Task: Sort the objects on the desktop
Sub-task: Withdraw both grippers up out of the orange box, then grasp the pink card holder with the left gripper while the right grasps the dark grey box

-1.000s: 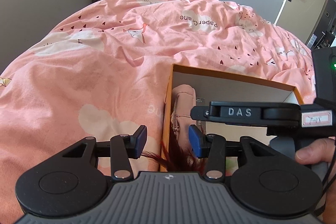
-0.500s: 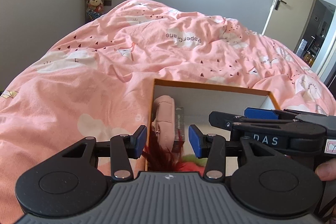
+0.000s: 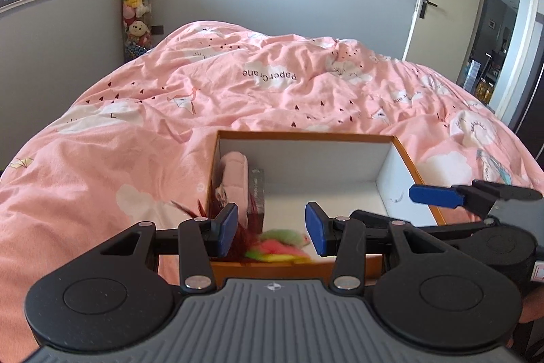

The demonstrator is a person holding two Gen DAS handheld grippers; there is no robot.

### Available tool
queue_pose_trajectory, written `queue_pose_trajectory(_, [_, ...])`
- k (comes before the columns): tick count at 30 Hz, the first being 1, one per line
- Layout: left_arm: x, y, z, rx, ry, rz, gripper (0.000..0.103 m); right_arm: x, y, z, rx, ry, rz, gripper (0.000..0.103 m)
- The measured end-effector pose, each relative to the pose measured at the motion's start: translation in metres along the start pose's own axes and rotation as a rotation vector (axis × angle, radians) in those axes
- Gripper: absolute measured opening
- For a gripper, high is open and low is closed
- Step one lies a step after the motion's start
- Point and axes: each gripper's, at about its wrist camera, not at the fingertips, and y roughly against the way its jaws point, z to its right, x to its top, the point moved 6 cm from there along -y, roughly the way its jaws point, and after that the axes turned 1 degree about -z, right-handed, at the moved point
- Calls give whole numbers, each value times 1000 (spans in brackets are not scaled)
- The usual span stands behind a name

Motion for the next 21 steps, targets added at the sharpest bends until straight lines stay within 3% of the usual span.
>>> queue_pose_trajectory(7, [-31,6,15,-47,-69,-83,51,-28,23,39,5,-157,-32,79])
queue_pose_trajectory(15, [-69,0,21,-164,-94,-299,51,-74,39,59,11,-271,-152,69])
queue_pose_trajectory(21, [-89,-5,16,-98,-130,-405,51,-99,34,42,74,-263,-256,62])
